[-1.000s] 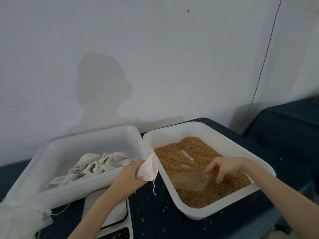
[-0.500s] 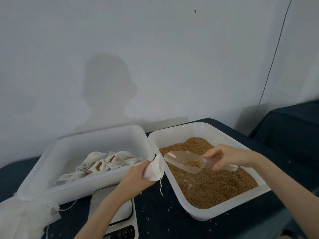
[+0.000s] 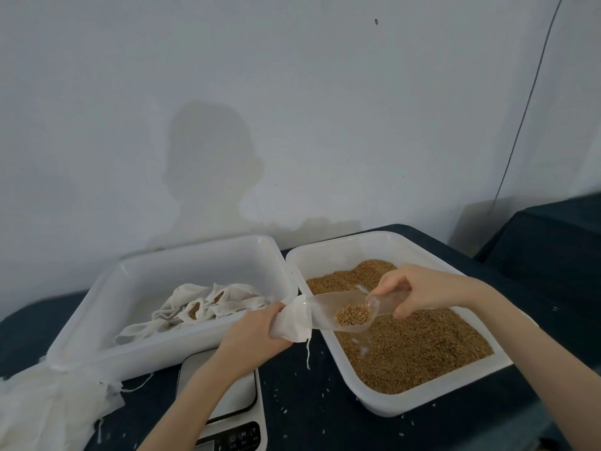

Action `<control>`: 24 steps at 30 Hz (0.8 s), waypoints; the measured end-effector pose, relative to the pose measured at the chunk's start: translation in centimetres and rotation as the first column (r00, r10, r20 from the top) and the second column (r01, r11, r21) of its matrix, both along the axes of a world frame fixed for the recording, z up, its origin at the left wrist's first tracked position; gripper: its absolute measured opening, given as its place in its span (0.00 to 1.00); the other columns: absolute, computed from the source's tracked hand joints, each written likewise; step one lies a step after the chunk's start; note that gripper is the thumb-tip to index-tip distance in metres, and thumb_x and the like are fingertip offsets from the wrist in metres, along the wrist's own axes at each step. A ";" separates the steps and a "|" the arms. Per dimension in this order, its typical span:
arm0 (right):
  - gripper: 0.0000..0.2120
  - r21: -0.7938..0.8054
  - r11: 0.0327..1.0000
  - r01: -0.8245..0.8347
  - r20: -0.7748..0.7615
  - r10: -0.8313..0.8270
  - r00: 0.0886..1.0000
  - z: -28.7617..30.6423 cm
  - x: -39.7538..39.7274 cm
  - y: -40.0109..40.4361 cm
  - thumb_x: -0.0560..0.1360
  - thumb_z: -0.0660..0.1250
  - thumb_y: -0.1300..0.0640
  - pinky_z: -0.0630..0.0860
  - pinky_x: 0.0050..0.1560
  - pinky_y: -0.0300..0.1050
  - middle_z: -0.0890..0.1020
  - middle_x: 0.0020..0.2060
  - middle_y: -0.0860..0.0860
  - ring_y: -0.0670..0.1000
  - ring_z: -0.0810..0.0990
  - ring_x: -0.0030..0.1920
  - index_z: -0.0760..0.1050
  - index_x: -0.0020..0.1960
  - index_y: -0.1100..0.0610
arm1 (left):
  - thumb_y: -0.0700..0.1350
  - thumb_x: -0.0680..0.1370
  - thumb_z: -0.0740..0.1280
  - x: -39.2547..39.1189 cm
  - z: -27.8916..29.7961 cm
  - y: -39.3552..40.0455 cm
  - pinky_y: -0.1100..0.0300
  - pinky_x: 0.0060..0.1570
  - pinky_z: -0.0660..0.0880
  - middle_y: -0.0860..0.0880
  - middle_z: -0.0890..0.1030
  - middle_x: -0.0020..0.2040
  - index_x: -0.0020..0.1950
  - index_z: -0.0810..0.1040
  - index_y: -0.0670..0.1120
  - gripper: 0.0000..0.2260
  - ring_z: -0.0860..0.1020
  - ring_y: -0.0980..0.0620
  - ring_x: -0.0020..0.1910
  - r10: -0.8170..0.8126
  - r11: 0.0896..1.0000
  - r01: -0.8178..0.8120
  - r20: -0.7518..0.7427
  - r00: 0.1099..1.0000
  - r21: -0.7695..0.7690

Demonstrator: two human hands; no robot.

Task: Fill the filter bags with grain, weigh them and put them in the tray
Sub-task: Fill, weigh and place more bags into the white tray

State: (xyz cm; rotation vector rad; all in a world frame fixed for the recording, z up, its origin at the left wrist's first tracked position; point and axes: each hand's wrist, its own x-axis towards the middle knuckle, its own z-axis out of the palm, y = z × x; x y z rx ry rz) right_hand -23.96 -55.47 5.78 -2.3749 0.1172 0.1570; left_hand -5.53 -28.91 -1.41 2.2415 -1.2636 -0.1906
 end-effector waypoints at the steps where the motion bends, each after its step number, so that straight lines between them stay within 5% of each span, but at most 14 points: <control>1: 0.21 -0.003 1.000 0.010 0.010 -0.010 1.000 0.1 -0.2 -0.2 0.70 0.72 0.67 0.73 0.49 0.29 0.79 0.45 0.31 0.35 0.78 0.46 0.81 0.55 0.44 | 0.58 0.72 0.67 0.1 -0.1 0.1 0.61 0.47 0.73 0.59 0.78 0.48 0.54 0.68 0.62 0.14 0.76 0.59 0.47 0.005 1.000 -0.005 -0.008 1.000 0.000; 8: 0.21 -0.004 0.998 0.055 0.038 -0.054 0.998 -0.1 -0.3 -0.5 0.70 0.72 0.66 0.77 0.54 0.39 0.80 0.47 0.39 0.42 0.78 0.48 0.82 0.55 0.43 | 0.56 0.73 0.68 0.5 0.0 0.8 0.54 0.59 0.74 0.58 0.79 0.56 0.66 0.71 0.57 0.21 0.76 0.57 0.56 0.039 0.998 -0.043 -0.076 0.996 -0.046; 24: 0.23 -0.056 0.996 0.071 0.021 -0.070 0.997 -0.8 0.8 1.5 0.70 0.72 0.65 0.77 0.52 0.39 0.79 0.48 0.43 0.43 0.78 0.49 0.79 0.51 0.36 | 0.58 0.73 0.67 0.1 0.8 1.2 0.58 0.54 0.73 0.57 0.78 0.56 0.66 0.69 0.57 0.23 0.76 0.55 0.54 0.064 0.997 -0.068 0.093 0.994 0.045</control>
